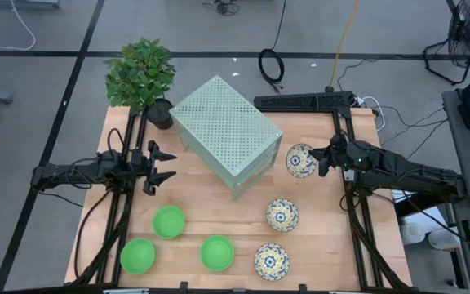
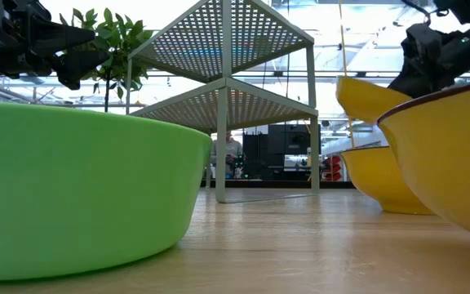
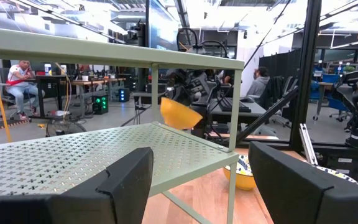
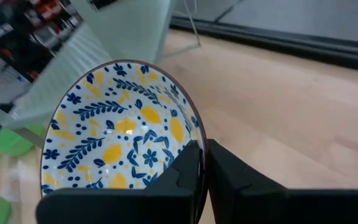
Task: Pick & Place Mini bowls
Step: Put the top yellow patterned bowl on the shelf
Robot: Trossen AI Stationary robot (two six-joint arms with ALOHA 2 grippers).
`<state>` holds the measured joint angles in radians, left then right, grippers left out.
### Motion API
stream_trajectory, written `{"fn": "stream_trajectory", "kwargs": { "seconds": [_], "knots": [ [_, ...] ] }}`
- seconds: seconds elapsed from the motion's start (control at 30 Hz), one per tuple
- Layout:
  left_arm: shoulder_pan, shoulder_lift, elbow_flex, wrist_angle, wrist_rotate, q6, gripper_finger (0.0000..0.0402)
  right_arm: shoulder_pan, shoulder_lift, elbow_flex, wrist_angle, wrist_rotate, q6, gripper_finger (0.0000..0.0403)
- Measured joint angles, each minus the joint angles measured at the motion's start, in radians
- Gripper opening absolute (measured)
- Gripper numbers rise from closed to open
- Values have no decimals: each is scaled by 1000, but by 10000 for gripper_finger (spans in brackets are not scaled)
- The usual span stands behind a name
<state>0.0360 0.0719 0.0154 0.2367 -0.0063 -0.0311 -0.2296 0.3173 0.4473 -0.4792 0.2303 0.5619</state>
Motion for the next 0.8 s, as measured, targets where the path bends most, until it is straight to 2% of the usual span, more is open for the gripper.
{"fn": "stream_trajectory", "kwargs": {
  "seconds": [0.8],
  "knots": [
    [0,0,0,0,0,0,269,0,-5,0,191,0,-25,11]
  ]
}}
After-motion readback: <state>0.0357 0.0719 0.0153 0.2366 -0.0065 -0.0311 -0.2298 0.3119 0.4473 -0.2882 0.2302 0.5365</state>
